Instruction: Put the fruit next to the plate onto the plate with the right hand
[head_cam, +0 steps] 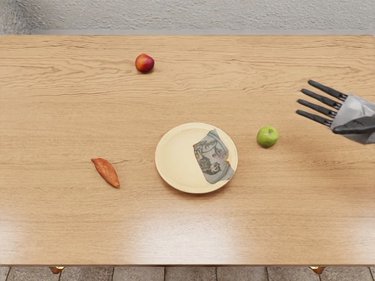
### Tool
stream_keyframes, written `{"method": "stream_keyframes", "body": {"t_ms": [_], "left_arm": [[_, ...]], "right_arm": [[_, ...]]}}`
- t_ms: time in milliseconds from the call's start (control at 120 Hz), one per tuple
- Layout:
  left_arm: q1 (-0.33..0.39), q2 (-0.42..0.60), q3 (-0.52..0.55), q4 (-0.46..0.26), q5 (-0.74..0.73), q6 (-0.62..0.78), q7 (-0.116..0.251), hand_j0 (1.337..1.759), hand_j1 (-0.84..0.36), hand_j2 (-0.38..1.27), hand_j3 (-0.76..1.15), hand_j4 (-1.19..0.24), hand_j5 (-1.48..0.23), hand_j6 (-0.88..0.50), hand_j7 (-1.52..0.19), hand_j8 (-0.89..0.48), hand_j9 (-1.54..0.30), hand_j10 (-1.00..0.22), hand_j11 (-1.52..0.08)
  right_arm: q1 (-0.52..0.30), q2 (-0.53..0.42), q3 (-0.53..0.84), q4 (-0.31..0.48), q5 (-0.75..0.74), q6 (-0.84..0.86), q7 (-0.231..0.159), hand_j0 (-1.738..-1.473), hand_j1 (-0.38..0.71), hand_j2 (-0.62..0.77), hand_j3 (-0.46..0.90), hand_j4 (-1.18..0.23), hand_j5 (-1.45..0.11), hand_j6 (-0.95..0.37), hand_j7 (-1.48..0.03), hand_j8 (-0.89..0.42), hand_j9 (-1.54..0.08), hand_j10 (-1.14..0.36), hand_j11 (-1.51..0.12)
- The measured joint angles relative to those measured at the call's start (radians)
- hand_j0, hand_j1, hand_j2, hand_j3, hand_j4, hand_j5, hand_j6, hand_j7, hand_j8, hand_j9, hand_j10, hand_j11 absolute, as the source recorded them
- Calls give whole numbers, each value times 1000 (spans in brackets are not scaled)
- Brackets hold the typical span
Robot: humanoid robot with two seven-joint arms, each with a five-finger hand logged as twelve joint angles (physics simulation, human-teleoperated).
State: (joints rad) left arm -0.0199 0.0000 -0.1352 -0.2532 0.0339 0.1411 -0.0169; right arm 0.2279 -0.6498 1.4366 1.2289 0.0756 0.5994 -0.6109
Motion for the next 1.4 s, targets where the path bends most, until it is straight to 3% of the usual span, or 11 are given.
{"method": "stream_keyframes", "body": {"t_ms": [167,358,500,633,758,900,1108,1400], "left_arm": [[0,0,0,0,0,0,0,1658,349,0,0,0,0,0,0,0,0,0,0],[0,0,0,0,0,0,0,1658,349,0,0,0,0,0,0,0,0,0,0],[0,0,0,0,0,0,0,1658,349,0,0,0,0,0,0,0,0,0,0],[0,0,0,0,0,0,0,1658,349,0,0,0,0,0,0,0,0,0,0],[0,0,0,0,0,0,0,1658,349,0,0,0,0,0,0,0,0,0,0],[0,0,0,0,0,0,0,1658,349,0,0,0,0,0,0,0,0,0,0],[0,0,0,0,0,0,0,1658,349,0,0,0,0,0,0,0,0,0,0],[0,0,0,0,0,0,0,1658,349,0,0,0,0,0,0,0,0,0,0]], "right_arm": [[-25,-2,28,17,-20,9,0,-1658,-323,-3,0,-21,-29,-20,-29,-20,-29,-20,-29],[-14,-22,53,271,-368,-1,0,-1658,-296,-8,0,-44,-58,-43,-59,-43,-59,-44,-59],[-6,-11,5,421,-741,-362,0,-1658,-263,-13,0,-71,-94,-71,-94,-71,-94,-71,-94],[108,-18,-223,471,-989,-596,0,-1658,-249,-16,0,-83,-109,-83,-109,-83,-109,-83,-109],[187,-19,-451,466,-1129,-739,0,-1658,-231,-19,0,-99,-128,-99,-128,-99,-128,-99,-128],[234,-8,-592,442,-1194,-875,0,-1658,-162,-30,0,-158,-204,-158,-204,-158,-204,-157,-204],[430,41,-893,324,-1248,-1017,0,-1658,-100,-40,0,-210,-271,-211,-271,-210,-271,-210,-271],[545,151,-1136,182,-1249,-1179,0,-1658,-6,-54,2,-289,-374,-290,-373,-290,-374,-289,-374]]}}
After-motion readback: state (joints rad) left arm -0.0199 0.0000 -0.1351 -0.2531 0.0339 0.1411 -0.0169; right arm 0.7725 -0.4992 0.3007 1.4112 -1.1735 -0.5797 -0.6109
